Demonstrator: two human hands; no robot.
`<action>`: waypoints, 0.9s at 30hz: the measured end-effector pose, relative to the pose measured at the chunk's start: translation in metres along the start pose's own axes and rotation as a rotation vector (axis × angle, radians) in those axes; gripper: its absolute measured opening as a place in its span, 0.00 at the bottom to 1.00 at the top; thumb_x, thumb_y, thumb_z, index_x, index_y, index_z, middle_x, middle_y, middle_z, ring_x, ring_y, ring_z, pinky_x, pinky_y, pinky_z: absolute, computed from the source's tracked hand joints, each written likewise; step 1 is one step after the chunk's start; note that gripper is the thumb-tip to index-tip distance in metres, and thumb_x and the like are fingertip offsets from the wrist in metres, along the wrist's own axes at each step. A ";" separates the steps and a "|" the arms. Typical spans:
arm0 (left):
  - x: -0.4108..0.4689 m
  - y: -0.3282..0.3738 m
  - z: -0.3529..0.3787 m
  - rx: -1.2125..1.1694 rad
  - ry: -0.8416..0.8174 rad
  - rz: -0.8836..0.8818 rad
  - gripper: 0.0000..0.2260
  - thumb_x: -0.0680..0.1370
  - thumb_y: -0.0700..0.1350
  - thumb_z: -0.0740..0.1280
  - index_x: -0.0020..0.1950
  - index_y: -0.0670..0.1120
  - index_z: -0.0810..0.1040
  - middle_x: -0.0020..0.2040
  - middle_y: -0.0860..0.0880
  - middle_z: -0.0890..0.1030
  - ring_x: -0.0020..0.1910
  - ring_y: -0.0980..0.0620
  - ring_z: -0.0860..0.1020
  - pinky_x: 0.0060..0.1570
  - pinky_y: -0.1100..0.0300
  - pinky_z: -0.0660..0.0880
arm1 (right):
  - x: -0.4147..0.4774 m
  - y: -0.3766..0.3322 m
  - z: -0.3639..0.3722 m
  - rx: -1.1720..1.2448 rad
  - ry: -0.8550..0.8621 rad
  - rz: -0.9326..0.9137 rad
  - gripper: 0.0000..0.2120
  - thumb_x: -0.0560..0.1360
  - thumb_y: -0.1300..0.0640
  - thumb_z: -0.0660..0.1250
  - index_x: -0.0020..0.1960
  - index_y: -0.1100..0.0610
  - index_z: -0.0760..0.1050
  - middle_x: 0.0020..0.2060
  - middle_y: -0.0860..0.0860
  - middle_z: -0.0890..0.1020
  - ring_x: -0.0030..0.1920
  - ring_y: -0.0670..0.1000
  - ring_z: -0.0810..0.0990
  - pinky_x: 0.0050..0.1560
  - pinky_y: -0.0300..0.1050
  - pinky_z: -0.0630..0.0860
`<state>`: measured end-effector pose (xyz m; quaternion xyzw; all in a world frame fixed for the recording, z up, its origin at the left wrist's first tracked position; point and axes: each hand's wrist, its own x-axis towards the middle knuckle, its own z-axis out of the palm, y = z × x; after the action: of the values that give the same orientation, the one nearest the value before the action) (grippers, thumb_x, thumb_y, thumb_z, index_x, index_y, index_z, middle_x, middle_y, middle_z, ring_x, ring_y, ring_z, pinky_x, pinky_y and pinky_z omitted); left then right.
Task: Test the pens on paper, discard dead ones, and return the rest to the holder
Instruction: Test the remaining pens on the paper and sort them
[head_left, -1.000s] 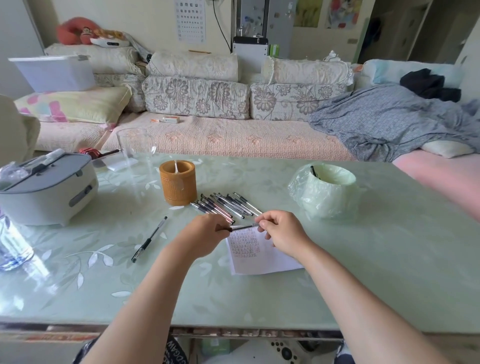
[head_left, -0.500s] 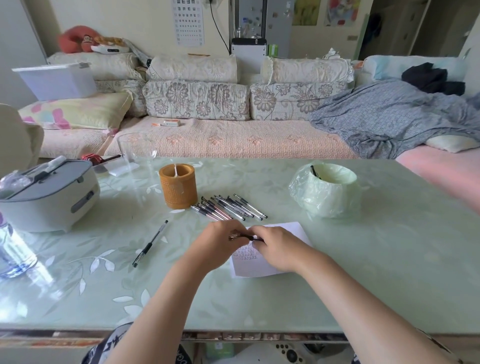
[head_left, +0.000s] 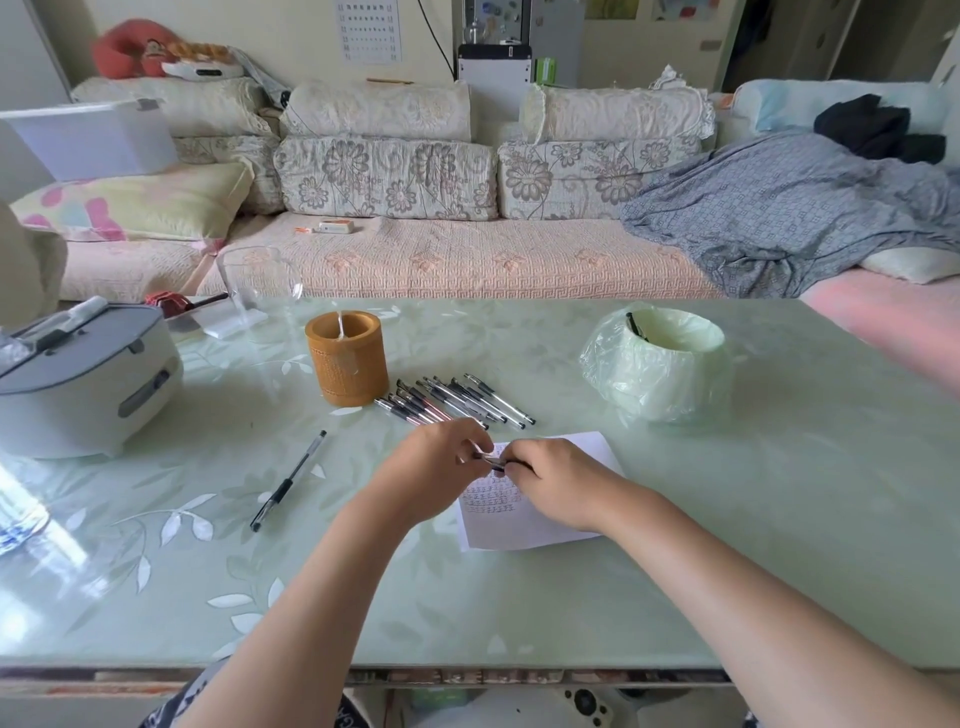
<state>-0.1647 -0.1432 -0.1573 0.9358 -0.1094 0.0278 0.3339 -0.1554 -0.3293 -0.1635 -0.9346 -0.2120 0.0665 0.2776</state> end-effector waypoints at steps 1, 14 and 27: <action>0.002 -0.001 0.000 -0.017 -0.004 0.002 0.06 0.73 0.45 0.72 0.45 0.55 0.79 0.40 0.56 0.83 0.42 0.54 0.81 0.47 0.54 0.79 | 0.000 0.000 0.000 0.015 0.016 0.000 0.10 0.80 0.53 0.57 0.47 0.53 0.76 0.40 0.48 0.79 0.41 0.49 0.76 0.43 0.46 0.73; 0.015 -0.006 0.008 -0.138 -0.099 0.010 0.07 0.72 0.42 0.76 0.40 0.51 0.79 0.39 0.49 0.84 0.35 0.56 0.78 0.38 0.69 0.73 | 0.003 0.013 0.008 -0.169 0.073 -0.071 0.11 0.81 0.49 0.56 0.47 0.52 0.73 0.40 0.50 0.79 0.42 0.56 0.74 0.43 0.51 0.72; 0.018 -0.014 0.009 0.204 -0.052 0.038 0.05 0.74 0.45 0.71 0.47 0.51 0.78 0.45 0.55 0.81 0.42 0.56 0.77 0.39 0.66 0.72 | 0.005 0.023 0.005 0.083 -0.016 0.064 0.17 0.78 0.61 0.55 0.62 0.45 0.68 0.45 0.50 0.78 0.45 0.50 0.73 0.44 0.44 0.68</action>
<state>-0.1443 -0.1421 -0.1710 0.9631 -0.1324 0.0209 0.2333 -0.1436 -0.3418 -0.1807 -0.9281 -0.1813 0.0914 0.3122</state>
